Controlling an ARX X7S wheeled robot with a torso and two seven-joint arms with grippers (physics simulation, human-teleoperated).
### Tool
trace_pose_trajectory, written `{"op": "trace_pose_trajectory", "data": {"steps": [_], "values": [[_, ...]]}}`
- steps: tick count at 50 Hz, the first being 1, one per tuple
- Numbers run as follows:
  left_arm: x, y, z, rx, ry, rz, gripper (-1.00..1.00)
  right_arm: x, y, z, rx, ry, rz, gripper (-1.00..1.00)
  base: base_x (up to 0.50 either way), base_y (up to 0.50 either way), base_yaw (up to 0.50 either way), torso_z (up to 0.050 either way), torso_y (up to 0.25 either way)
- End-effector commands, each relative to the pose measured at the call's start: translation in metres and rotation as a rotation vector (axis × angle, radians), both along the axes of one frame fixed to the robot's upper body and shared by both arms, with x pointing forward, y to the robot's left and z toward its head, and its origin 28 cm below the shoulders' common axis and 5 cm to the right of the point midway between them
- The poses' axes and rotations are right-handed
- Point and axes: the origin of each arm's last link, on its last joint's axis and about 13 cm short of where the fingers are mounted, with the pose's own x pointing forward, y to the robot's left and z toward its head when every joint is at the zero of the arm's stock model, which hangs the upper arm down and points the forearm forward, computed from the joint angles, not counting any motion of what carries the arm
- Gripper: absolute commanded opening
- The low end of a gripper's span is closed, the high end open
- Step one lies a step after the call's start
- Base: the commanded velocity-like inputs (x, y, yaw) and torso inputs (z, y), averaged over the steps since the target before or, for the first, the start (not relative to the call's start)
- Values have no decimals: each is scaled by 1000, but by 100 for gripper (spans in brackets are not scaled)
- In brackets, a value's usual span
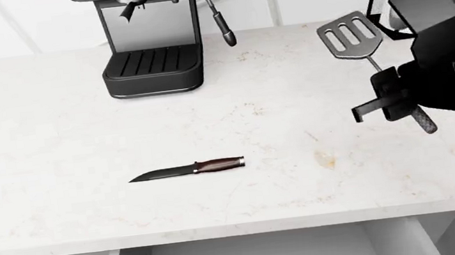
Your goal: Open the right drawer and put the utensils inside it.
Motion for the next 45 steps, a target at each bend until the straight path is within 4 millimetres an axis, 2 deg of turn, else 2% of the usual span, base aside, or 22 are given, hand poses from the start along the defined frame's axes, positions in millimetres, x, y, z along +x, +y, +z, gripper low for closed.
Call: {"op": "trace_pose_trajectory", "data": {"steps": [1,11,22,34,45], "values": [[1,0,-1,-1,4,-1,100,-11,-11,0,-86,-33,109,-100,0,0,0,0,0],[2,0,-2,-1,8,-1,100,-18,-21,4,-84,-29,224,-100,0,0,0,0,0],[1,1,-3,-6,8,5,100,-25,-30,9,98,11,378,-100,0,0,0,0,0],[-1,2,-2,-6,7,11,100,-35,-23,25,128,21,557,-100,0,0,0,0,0],[0,2,-2,-5,8,11,100,-46,-22,28,103,65,676,-100,0,0,0,0,0]]}}
